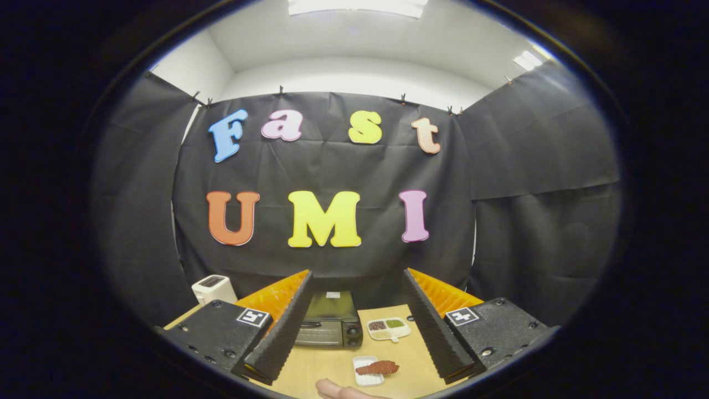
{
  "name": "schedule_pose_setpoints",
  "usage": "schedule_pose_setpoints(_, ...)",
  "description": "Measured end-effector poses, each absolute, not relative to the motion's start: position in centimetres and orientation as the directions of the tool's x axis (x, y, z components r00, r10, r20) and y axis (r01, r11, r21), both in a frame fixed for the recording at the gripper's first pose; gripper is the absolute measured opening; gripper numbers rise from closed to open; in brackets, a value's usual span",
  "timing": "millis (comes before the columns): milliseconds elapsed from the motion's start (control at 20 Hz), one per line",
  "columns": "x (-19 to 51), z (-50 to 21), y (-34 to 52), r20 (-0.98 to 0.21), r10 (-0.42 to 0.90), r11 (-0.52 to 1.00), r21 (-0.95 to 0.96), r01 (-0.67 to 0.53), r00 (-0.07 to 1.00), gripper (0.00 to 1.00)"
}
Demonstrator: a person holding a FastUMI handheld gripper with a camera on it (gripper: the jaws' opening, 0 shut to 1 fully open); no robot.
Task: Open the toaster oven, put the food inside, and close the toaster oven door.
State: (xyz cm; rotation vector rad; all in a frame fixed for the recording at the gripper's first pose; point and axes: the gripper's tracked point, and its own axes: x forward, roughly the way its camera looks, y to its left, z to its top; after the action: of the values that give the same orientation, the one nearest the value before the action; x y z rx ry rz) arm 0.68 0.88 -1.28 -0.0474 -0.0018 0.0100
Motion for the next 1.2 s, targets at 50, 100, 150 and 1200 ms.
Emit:
schedule_pose_setpoints(50,1.4,-1.8,1.2,-0.007,0.01,0.998,-0.055,-0.01,1.0,1.0)
schedule_pose_setpoints(100,2.2,-2.6,1.7,-0.02,0.013,0.998,-0.06,-0.014,1.0,1.0)
schedule_pose_setpoints(150,3.1,-3.6,2.4,-0.041,0.022,0.998,-0.062,-0.024,0.999,1.0)
schedule_pose_setpoints(1200,22.9,-28.3,15.2,-0.473,0.127,0.99,0.003,-0.143,0.872,1.0)
